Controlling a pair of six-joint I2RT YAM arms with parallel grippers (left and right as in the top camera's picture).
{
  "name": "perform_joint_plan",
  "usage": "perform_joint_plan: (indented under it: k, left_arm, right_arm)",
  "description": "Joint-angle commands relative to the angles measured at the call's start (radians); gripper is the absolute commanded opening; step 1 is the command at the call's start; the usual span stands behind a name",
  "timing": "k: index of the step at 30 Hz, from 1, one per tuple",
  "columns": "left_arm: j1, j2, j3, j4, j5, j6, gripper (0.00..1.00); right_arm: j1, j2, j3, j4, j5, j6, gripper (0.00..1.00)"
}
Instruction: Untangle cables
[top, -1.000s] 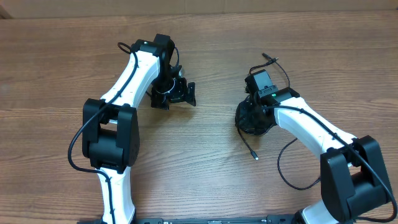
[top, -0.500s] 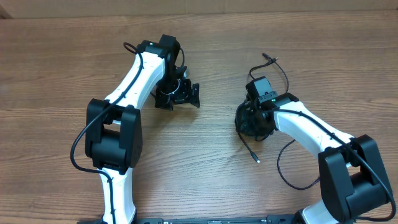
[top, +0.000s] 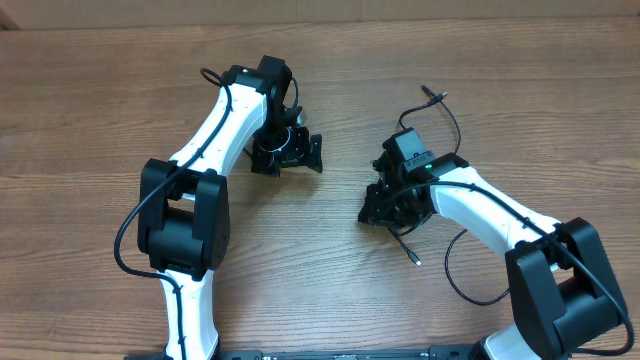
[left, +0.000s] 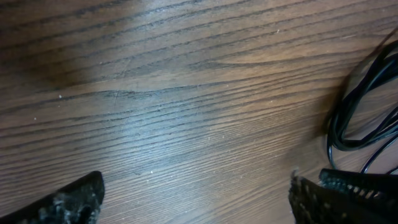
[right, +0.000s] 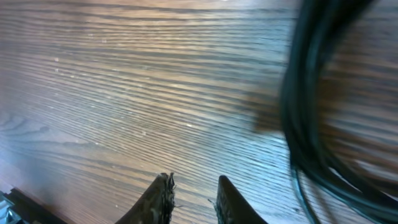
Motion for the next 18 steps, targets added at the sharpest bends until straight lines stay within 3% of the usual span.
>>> perform_joint_plan:
  k: [1, 10, 18]
  left_arm:
    - [-0.007, 0.005, 0.016, 0.001, -0.006, -0.003, 0.86]
    - [-0.008, 0.005, 0.016, 0.001, -0.006, -0.003, 0.63]
    - [-0.008, 0.005, 0.016, 0.002, -0.006, -0.003, 0.42]
  right_arm:
    - [-0.003, 0.001, -0.005, 0.042, 0.006, -0.001, 0.26]
    - [-0.048, 0.001, 0.043, 0.099, 0.141, 0.0, 0.45]
    - [-0.05, 0.002, 0.036, 0.109, 0.197, 0.106, 0.51]
